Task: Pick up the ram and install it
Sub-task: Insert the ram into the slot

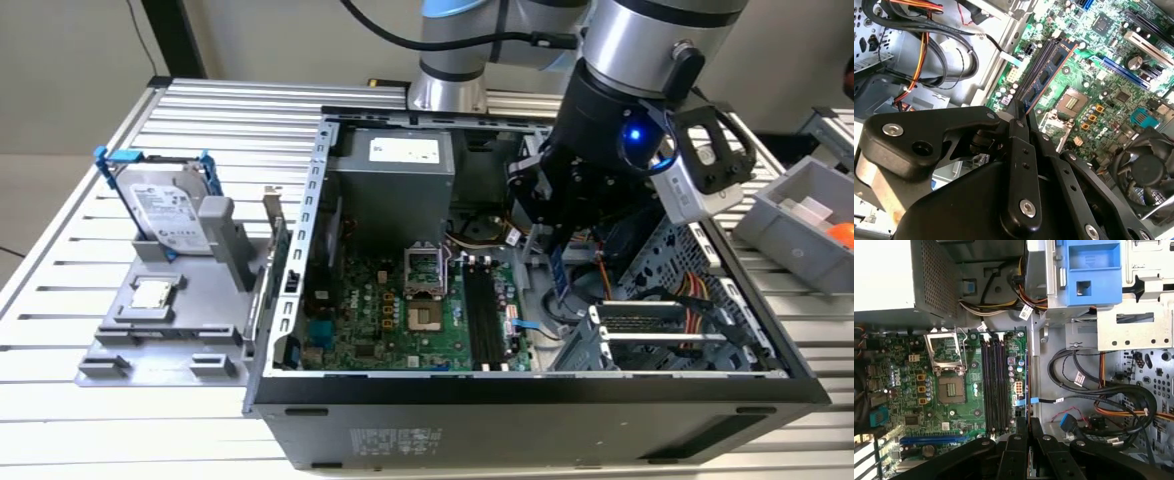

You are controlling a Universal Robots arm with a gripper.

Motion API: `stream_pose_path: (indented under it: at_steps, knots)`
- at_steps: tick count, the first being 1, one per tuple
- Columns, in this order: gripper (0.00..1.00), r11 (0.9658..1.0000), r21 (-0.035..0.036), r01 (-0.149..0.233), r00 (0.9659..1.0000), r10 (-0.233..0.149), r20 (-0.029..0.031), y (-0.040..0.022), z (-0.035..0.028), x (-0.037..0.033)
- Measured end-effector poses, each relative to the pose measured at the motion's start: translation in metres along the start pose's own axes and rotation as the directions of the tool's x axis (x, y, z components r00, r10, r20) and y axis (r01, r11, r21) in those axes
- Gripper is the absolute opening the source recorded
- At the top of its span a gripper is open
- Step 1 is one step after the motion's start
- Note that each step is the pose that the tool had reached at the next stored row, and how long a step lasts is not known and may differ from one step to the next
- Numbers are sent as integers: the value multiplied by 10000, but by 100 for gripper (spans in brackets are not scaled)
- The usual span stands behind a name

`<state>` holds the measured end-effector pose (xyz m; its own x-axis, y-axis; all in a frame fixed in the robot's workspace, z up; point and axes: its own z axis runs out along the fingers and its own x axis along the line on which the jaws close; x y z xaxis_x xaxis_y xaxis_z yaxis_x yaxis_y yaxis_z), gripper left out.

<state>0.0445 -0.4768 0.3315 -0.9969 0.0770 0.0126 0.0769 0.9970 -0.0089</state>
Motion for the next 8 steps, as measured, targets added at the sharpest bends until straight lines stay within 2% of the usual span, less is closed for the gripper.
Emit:
stream_pose_path:
  at_steps: [8]
  knots:
    - [0, 9999, 1, 121, 9999, -121, 1, 0, 10, 7]
